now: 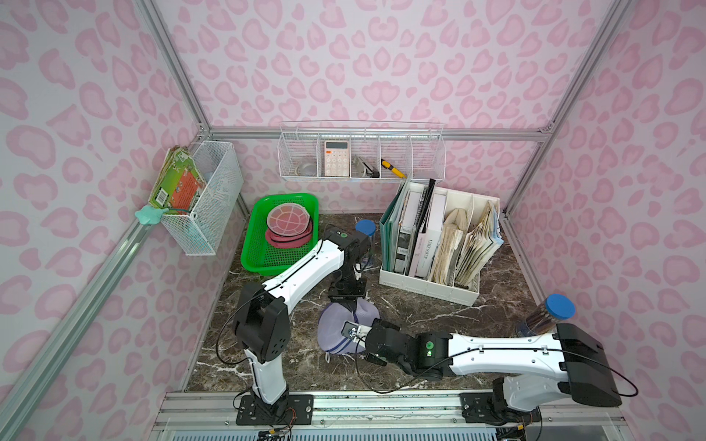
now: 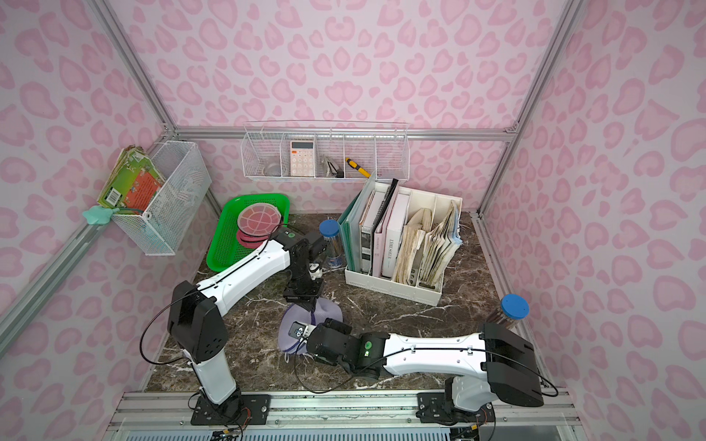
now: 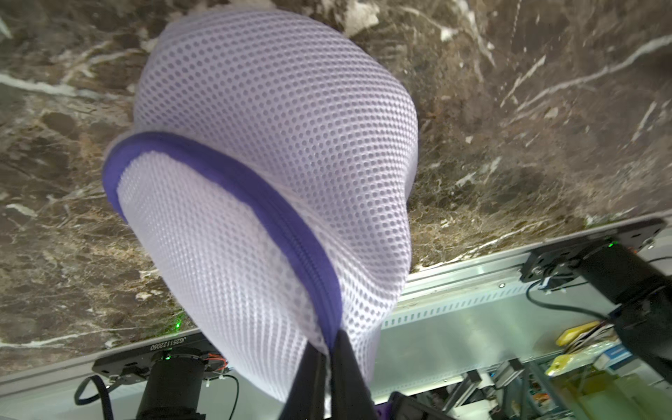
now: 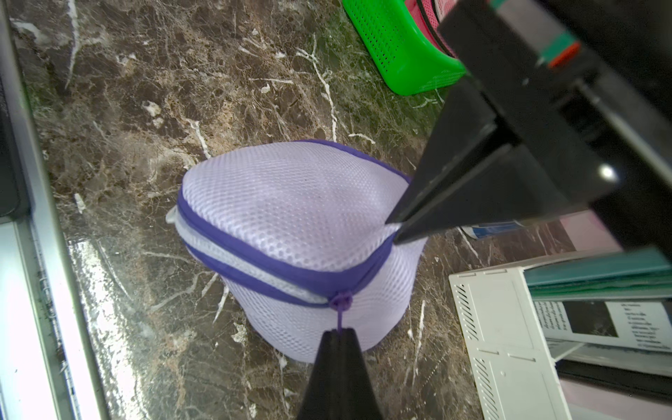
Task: Turn the laundry bag inside out
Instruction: Zip the zipper on the laundry bag.
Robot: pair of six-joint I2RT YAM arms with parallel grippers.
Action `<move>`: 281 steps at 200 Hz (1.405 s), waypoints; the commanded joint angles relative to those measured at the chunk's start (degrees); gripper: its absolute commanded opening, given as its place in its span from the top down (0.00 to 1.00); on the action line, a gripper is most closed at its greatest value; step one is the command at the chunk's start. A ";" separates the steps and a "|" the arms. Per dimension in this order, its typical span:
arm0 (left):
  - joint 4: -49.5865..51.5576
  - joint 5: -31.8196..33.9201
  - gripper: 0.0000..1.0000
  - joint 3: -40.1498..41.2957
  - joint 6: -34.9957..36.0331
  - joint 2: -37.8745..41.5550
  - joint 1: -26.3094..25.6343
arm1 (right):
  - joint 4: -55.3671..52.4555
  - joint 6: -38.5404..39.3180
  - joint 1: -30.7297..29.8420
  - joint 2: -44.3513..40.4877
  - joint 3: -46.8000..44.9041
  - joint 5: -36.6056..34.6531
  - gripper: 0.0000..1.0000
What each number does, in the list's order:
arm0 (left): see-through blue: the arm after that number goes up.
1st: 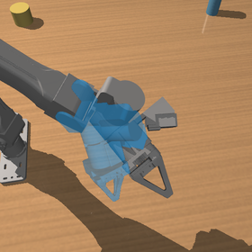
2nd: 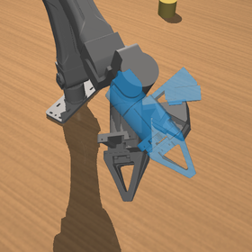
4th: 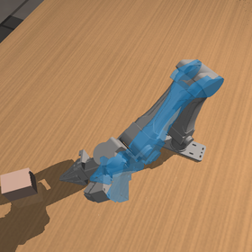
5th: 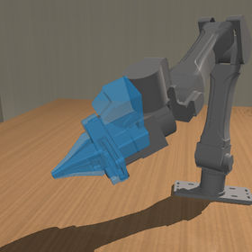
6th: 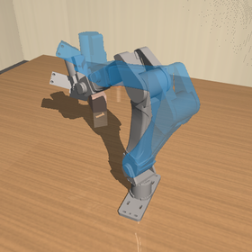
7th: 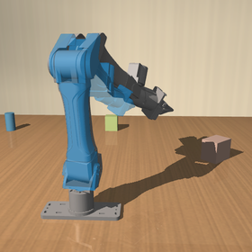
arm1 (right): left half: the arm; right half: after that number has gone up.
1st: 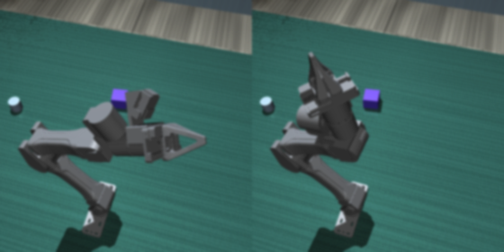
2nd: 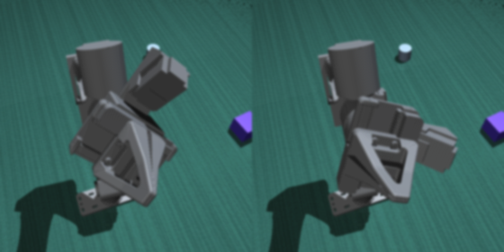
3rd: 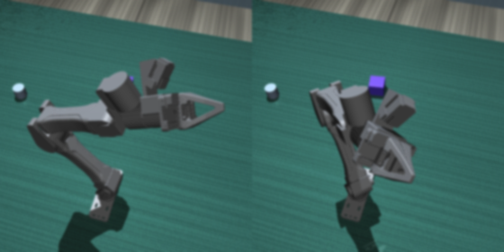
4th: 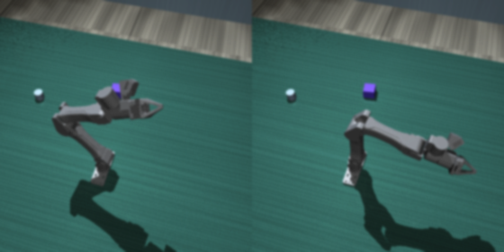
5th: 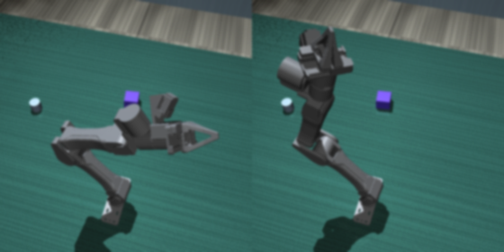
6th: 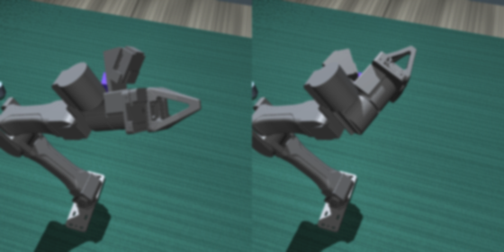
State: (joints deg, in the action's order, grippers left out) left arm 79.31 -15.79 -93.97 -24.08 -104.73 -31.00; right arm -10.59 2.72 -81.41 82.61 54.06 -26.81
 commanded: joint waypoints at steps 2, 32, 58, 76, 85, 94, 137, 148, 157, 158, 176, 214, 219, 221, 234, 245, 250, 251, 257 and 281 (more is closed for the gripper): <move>0.07 -0.40 1.00 -0.97 -2.12 1.01 4.38 | -1.28 -1.13 -0.74 0.08 0.11 -0.42 1.00; -2.12 -8.06 1.00 -0.29 -5.27 2.26 12.95 | -1.10 -1.87 -1.69 0.31 -0.02 -0.51 1.00; -7.37 -17.52 1.00 4.56 -9.59 4.16 21.11 | -1.06 -2.95 -2.48 0.53 -0.63 -0.44 1.00; -14.17 -26.34 1.00 11.11 -14.72 6.26 27.15 | -1.04 -3.98 -3.03 0.53 -1.24 -0.38 1.00; -16.85 -29.96 1.00 14.39 -17.08 6.85 29.82 | -1.02 -4.42 -3.27 0.45 -1.66 -0.29 1.00; -18.30 -31.45 1.00 16.02 -18.35 7.24 31.55 | -0.88 -4.71 -3.48 0.32 -2.02 -0.38 1.00; -15.86 -30.23 0.75 15.07 -13.72 7.60 30.96 | 1.31 -4.51 -2.96 0.38 -2.38 -1.31 1.00; -14.95 -28.69 0.61 15.02 -11.96 8.19 29.61 | 1.89 -4.52 -2.18 0.48 -2.12 -0.81 1.00; -13.71 -26.55 0.54 14.78 -10.21 9.01 28.41 | 2.35 -4.52 -1.52 0.39 -2.03 -0.24 1.00; -13.55 -26.43 0.54 14.74 -9.99 9.10 28.21 | 2.43 -4.50 -1.45 0.38 -2.03 -0.21 1.00; -11.69 -22.80 0.50 14.73 -6.86 11.43 25.42 | 3.54 -3.58 -0.69 -0.14 -2.14 0.11 1.00; -9.01 -17.70 0.48 14.14 0.36 14.31 16.37 | 3.56 -2.55 0.21 0.03 -1.89 0.80 1.00; -8.91 -17.24 0.48 14.07 0.99 14.32 15.16 | 3.51 -2.46 0.20 0.03 -1.93 0.95 1.00; -8.84 -17.01 0.48 14.01 1.32 14.34 14.65 | 3.55 -2.46 0.26 0.08 -1.90 1.01 1.00; -8.82 -16.03 0.47 13.67 3.04 13.77 11.65 | 3.55 -2.41 0.41 0.10 -1.75 1.41 1.00; -8.53 -14.91 0.47 12.77 3.84 12.85 9.31 | 3.54 -2.33 0.48 0.10 -1.65 1.60 1.00; -8.19 -14.16 0.47 12.20 4.21 12.31 8.27 | 3.51 -2.28 0.54 0.17 -1.53 1.72 1.00; -8.11 -13.99 0.47 12.13 4.25 12.20 8.03 | 3.49 -2.28 0.54 0.18 -1.52 1.69 1.00; -7.57 -12.80 0.46 11.17 4.44 11.48 6.88 | 3.47 -2.28 0.55 0.25 -1.49 1.76 1.00; -5.69 -7.19 0.44 7.98 4.65 8.70 2.66 | 3.21 -2.28 0.54 0.45 -1.14 1.94 1.00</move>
State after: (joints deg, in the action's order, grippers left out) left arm 70.74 -29.58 -83.46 -21.85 -94.32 -25.47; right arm -8.03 0.25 -80.88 82.83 52.36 -25.23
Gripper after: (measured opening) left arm 0.551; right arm 0.049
